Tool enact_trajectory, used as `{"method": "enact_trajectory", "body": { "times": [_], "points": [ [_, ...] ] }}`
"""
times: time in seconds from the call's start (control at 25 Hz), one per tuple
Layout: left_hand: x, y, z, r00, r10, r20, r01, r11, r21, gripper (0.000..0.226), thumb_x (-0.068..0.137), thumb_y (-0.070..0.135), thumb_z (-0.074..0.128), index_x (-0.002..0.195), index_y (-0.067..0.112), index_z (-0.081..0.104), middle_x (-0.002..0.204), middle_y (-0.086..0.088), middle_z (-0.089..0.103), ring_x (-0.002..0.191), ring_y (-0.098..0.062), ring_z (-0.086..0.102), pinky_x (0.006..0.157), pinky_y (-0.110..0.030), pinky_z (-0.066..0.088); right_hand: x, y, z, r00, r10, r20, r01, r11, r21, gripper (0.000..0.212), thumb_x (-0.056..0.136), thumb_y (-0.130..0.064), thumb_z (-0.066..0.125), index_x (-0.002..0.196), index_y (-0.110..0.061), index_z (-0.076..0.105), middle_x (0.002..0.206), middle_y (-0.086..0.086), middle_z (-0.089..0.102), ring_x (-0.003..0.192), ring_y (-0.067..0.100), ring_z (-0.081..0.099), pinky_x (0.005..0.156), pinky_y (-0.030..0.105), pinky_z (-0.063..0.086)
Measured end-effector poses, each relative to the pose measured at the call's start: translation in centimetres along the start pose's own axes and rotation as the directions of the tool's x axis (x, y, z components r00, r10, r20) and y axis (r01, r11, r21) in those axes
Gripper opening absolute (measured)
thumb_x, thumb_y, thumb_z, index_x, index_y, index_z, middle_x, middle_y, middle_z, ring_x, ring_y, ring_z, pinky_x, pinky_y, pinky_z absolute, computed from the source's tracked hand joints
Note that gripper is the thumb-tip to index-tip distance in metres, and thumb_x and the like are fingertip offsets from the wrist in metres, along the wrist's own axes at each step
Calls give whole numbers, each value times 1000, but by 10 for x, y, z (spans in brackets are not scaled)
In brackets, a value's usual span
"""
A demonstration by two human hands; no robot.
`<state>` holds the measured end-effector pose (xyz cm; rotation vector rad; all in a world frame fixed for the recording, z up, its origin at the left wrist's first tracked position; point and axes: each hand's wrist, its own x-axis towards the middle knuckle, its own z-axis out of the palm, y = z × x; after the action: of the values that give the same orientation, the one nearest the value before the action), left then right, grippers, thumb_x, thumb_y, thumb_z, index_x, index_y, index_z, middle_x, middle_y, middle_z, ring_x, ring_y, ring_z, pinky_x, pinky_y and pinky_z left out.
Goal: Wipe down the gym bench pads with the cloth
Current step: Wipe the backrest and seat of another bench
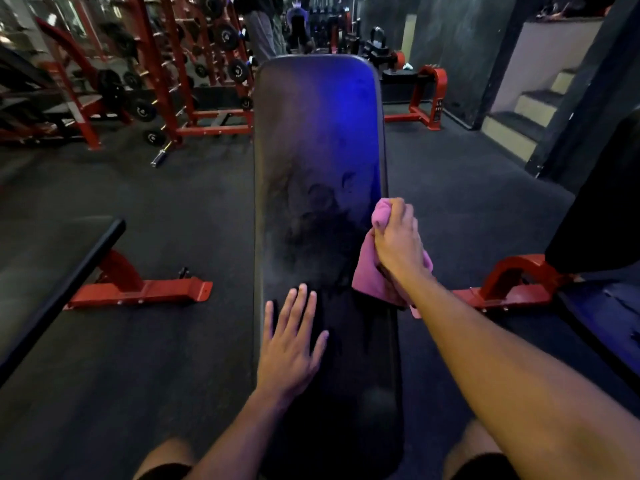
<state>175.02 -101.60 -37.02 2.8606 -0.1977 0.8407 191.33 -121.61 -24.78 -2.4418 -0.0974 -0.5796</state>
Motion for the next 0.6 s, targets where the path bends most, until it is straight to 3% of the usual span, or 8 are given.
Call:
{"method": "enact_trajectory", "body": {
  "times": [0.08,0.16,0.24,0.32,0.4,0.52,0.6],
  "points": [
    [-22,-1,7,1000,20,22,-21,999,40,70,103,50,43,163,15,31,173,-3,19,160,-20,18,125,-57,23,-28,3,-17,996,-65,-68,69,997,45,46,92,-15,57,137,-13,44,133,16,47,116,39,51,92,54,49],
    [-27,-4,12,1000,21,22,-23,997,67,72,103,51,42,163,13,30,173,-5,19,160,-22,19,126,-56,22,-71,1,-21,950,-255,-179,269,962,56,54,86,-10,62,138,-13,49,138,15,48,118,35,50,96,49,49],
    [-27,-6,15,999,24,22,-25,998,57,71,102,48,41,162,11,32,172,-7,22,159,-24,20,126,-56,21,-101,-5,1,908,-418,-34,413,905,-104,64,80,-23,67,142,-16,52,148,17,46,129,35,48,107,51,42],
    [-30,-6,13,999,45,20,-45,999,27,68,103,44,40,161,9,33,171,-8,24,159,-25,22,125,-57,23,-115,-10,24,907,-389,163,421,856,-300,80,78,-48,64,152,-24,46,163,16,34,150,34,31,119,61,25],
    [-32,-9,17,998,57,7,-57,998,9,66,103,40,38,161,8,34,171,-9,25,158,-26,24,124,-58,25,-114,-7,35,909,-357,214,414,834,-366,88,79,-64,55,158,-29,38,170,10,21,158,31,14,122,66,8],
    [-31,-12,19,997,73,-13,-73,997,16,65,103,36,38,161,8,33,171,-9,26,158,-25,24,125,-57,24,-116,4,36,897,-403,185,443,813,-377,88,83,-67,46,161,-29,31,172,4,14,159,27,9,121,66,9],
    [-33,-9,15,998,63,-2,-63,998,7,63,104,34,38,162,9,31,171,-7,24,159,-24,22,125,-56,25,-137,4,35,914,-358,189,404,840,-362,81,88,-61,42,162,-30,29,172,1,12,159,25,11,122,64,11]
  ]
}}
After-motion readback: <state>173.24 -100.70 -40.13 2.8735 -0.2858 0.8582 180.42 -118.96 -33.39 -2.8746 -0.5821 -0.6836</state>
